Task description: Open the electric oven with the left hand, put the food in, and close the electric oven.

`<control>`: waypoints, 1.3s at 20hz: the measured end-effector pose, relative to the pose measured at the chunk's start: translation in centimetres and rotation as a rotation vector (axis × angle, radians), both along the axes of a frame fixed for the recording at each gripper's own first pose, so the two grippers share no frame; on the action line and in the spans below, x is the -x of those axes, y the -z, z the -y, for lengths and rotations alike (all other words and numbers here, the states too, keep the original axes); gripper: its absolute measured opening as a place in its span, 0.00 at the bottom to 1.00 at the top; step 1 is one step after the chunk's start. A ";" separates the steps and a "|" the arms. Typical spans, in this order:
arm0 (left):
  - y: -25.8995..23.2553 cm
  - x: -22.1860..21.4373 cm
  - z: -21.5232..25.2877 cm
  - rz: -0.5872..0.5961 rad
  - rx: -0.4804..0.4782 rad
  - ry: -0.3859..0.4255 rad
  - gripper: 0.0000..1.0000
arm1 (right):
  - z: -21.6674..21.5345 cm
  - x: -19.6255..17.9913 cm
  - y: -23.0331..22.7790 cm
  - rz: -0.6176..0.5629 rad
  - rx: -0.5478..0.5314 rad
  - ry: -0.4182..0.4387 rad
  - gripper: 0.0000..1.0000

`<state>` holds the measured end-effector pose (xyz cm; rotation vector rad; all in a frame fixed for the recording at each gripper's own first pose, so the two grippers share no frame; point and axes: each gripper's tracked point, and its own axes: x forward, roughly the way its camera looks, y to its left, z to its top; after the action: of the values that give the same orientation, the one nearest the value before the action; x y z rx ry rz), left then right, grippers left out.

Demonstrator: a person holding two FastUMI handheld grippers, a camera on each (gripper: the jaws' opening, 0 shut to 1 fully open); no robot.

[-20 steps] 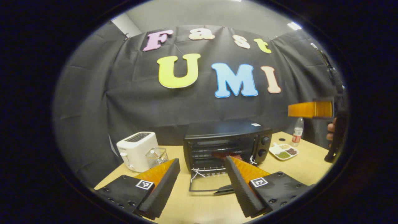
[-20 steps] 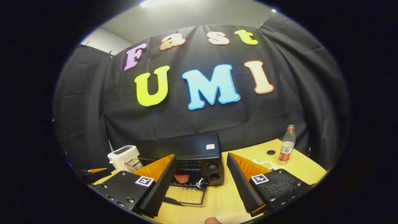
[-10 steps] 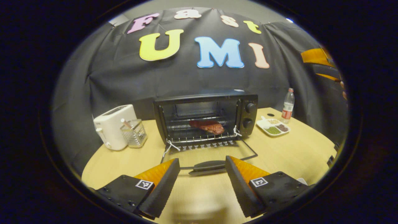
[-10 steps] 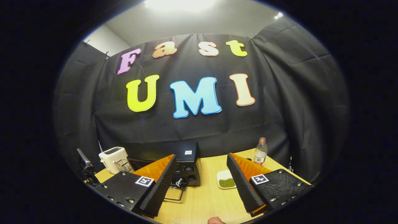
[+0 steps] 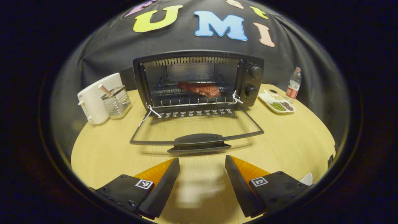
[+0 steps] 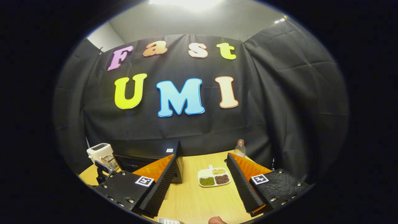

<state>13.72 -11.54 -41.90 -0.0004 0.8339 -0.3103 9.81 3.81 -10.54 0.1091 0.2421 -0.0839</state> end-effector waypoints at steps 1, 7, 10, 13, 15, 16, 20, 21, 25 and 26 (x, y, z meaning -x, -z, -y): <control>0.5 -0.2 0.1 -0.009 -0.007 0.002 0.98 | 0.4 0.2 0.0 -0.002 0.004 0.010 0.98; 1.5 -1.5 0.4 -0.002 -0.032 0.008 0.98 | 1.3 0.8 -0.2 -0.007 0.025 0.040 0.98; 1.6 -1.8 0.2 0.000 -0.024 -0.025 0.98 | 1.6 1.0 -0.4 -0.005 0.034 0.049 0.98; 1.1 -1.9 0.3 -0.002 -0.024 -0.049 1.00 | 1.5 1.1 -0.7 0.000 0.033 0.046 0.98; 0.0 -1.8 0.2 0.030 -0.021 -0.049 1.00 | 1.7 1.2 -0.9 0.011 0.030 0.048 0.98; -0.7 -1.7 0.1 0.051 -0.019 -0.047 0.97 | 1.7 1.2 -0.9 0.010 0.023 0.048 0.98; -2.6 -2.0 -0.3 0.066 0.000 -0.060 0.97 | 1.3 1.2 -0.5 0.002 0.001 0.040 0.98; -3.2 -2.2 -0.3 0.079 0.003 -0.059 0.97 | 1.1 1.2 -0.4 0.003 0.000 0.035 0.98; -6.2 -3.4 -0.5 0.158 0.012 -0.052 1.00 | 0.6 1.2 -0.4 0.006 0.004 0.023 0.98; -7.2 -3.8 -0.5 0.180 0.010 -0.048 1.00 | 0.7 1.2 -0.4 0.005 0.005 0.025 0.98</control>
<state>17.52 -11.00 -34.73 -0.0020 0.6523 -0.2654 8.59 3.12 -10.19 0.1076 0.2352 -0.1087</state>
